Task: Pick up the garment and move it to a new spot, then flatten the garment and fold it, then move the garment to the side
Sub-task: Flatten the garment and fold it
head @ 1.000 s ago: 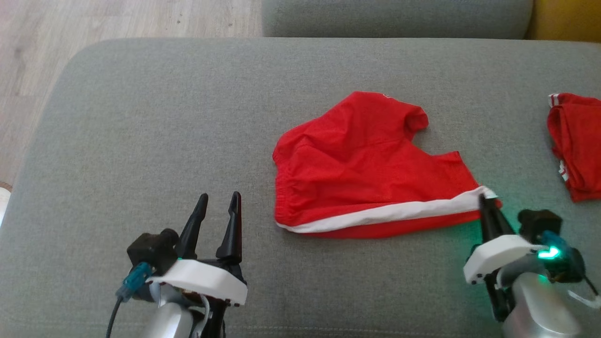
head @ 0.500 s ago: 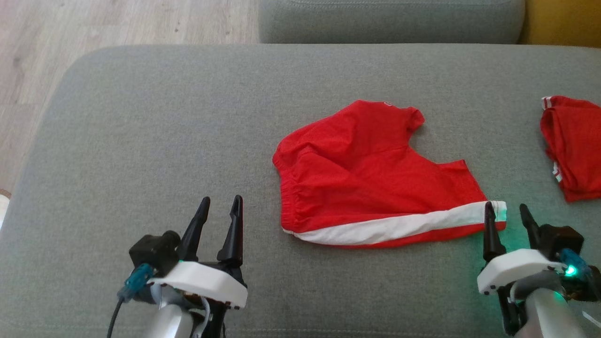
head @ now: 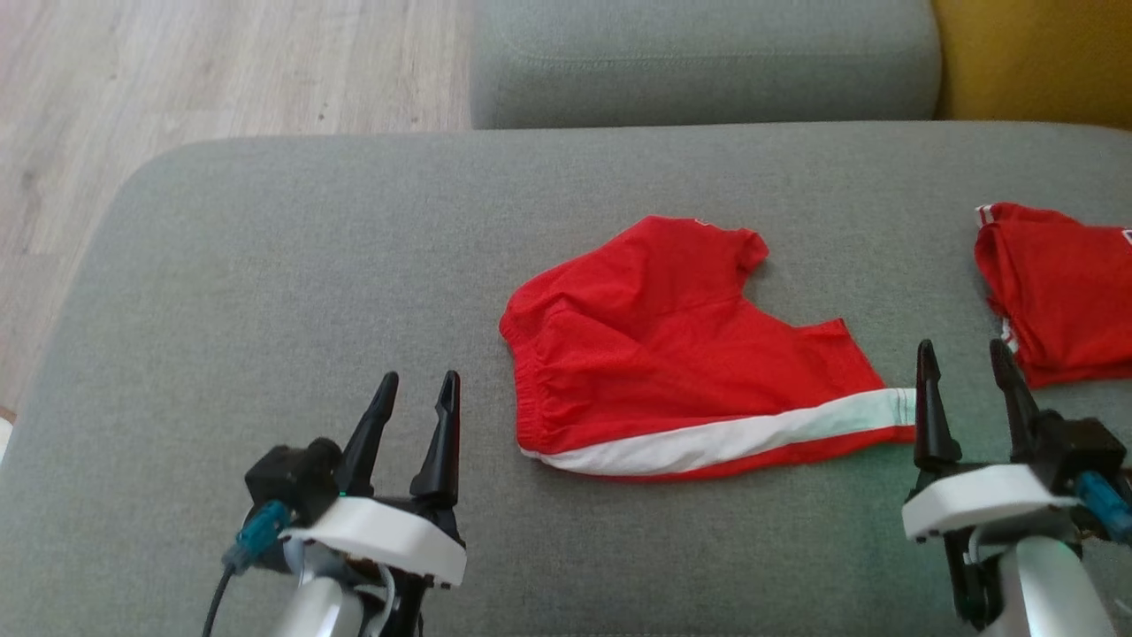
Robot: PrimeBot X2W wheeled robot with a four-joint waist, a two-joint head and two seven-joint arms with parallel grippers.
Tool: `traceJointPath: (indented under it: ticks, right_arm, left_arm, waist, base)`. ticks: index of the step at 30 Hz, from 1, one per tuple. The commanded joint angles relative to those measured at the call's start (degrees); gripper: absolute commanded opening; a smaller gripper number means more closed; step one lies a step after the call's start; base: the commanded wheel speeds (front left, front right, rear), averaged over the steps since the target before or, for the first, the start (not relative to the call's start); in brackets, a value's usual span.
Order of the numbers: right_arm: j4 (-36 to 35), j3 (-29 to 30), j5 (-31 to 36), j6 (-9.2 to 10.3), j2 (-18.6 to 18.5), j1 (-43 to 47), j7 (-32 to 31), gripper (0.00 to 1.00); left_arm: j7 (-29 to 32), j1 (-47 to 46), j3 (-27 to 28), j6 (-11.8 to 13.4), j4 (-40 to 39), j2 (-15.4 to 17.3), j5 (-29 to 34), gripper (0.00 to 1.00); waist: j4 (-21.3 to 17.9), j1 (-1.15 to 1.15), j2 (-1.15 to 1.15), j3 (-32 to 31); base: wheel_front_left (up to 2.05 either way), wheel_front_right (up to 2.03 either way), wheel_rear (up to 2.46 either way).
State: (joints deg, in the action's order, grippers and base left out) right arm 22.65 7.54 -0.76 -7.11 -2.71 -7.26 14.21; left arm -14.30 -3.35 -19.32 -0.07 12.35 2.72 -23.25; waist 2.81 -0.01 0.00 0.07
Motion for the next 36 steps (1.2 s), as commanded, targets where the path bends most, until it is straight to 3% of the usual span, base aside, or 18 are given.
traceJointPath:
  ticks: [1, 12, 29, 36]
  right_arm:
    - [-3.02, -2.17, -0.79, -0.37, -0.18, -0.37, 0.77, 1.00]
    - [-4.28, -5.74, -4.67, -0.37, -0.17, 2.88, 0.13, 1.00]
    - [-3.90, -7.20, -5.43, -0.37, -0.17, 2.56, 0.33, 1.00]
    - [-3.64, -7.29, -5.34, -0.37, -0.17, 2.55, 0.39, 1.00]
  left_arm:
    - [-0.70, -0.93, 1.95, -0.22, -1.81, 0.16, 0.61, 1.00]
    - [-0.70, 0.52, 4.33, 1.36, -0.08, 0.16, 1.77, 1.00]
    - [-0.70, 0.45, 5.88, 1.25, 0.61, 0.16, 2.15, 1.00]
    - [-0.67, 0.12, 2.87, -1.08, 6.14, 0.16, 1.41, 1.00]
  waist:
    - [-0.12, 0.01, 0.00, -0.32]
    - [0.14, 0.01, 0.00, -0.79]
    - [0.07, 0.01, 0.00, -0.68]
    - [-0.61, 0.01, 0.00, -0.33]
  base:
    - [0.00, 0.00, 0.00]
    - [0.00, 0.00, 0.00]
    - [0.00, 0.00, 0.00]
    - [0.00, 0.00, 0.00]
